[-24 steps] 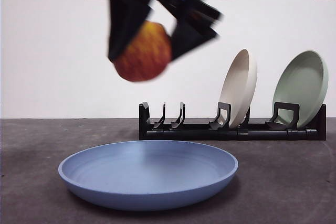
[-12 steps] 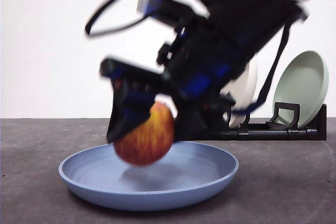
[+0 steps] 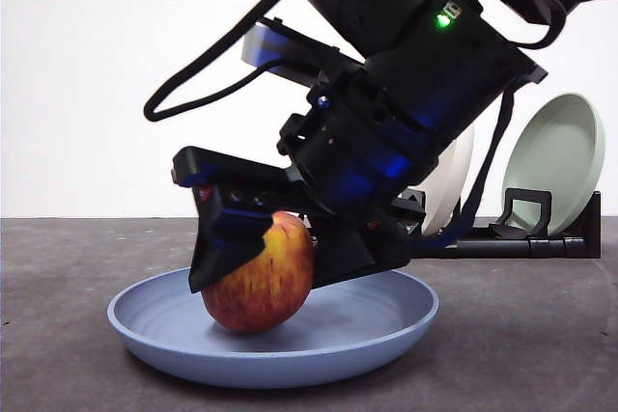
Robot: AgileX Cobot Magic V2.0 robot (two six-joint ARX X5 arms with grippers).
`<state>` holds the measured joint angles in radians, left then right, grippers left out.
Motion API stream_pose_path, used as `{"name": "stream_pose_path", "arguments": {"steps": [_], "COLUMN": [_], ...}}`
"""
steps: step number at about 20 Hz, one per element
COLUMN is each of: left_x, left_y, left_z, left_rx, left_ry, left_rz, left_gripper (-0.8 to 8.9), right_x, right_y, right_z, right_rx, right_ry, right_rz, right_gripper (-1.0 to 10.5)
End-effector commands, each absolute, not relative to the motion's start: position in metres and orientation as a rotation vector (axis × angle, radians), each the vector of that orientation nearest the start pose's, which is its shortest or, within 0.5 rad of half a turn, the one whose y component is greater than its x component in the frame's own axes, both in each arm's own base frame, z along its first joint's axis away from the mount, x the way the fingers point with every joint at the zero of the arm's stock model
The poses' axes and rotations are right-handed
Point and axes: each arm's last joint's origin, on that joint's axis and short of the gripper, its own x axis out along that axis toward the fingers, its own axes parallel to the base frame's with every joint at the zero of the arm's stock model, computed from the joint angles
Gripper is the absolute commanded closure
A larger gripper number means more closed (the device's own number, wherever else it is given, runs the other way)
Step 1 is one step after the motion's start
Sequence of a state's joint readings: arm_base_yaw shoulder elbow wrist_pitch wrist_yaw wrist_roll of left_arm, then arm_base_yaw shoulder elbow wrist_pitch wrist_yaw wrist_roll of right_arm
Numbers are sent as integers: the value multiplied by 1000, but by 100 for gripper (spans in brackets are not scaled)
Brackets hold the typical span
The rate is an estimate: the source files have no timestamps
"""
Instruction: Take the blue plate from the plate rack,put the plate on the table,take the apple from the table,put the apple in the plate
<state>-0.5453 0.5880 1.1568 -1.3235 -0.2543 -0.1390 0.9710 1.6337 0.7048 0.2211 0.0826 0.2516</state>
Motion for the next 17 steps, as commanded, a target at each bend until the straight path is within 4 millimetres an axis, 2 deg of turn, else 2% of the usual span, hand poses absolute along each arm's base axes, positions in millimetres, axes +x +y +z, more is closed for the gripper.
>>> {"name": "stream_pose_path", "arguments": {"steps": [1, 5, 8, 10, 13, 14, 15, 17], "left_x": [42, 42, 44, 47, 54, 57, 60, 68], "left_y": [-17, -17, -18, -19, -24, -25, -28, -32], "left_z": [366, 366, 366, 366, 365, 364, 364, 362], "left_rx": [172, 183, 185, 190, 202, 207, 214, 229], "left_ry": [712, 708, 717, 728, 756, 767, 782, 816], "left_rz": [-228, -221, -223, -222, -219, -218, -216, -212], "left_gripper": [820, 817, 817, 817, 817, 817, 817, 817], "right_x": [175, 171, 163, 153, 132, 126, 119, 107], "right_y": [253, 249, 237, 221, 187, 176, 163, 144], "right_z": [153, 193, 227, 256, 304, 317, 330, 349], "right_rx": [-118, -129, -134, -142, -132, -131, -132, -130], "right_ry": [722, 739, 754, 756, 682, 661, 640, 605], "right_rz": [760, 754, 752, 744, 680, 655, 628, 585], "right_gripper": [317, 317, 324, 427, 631, 742, 951, 948]}}
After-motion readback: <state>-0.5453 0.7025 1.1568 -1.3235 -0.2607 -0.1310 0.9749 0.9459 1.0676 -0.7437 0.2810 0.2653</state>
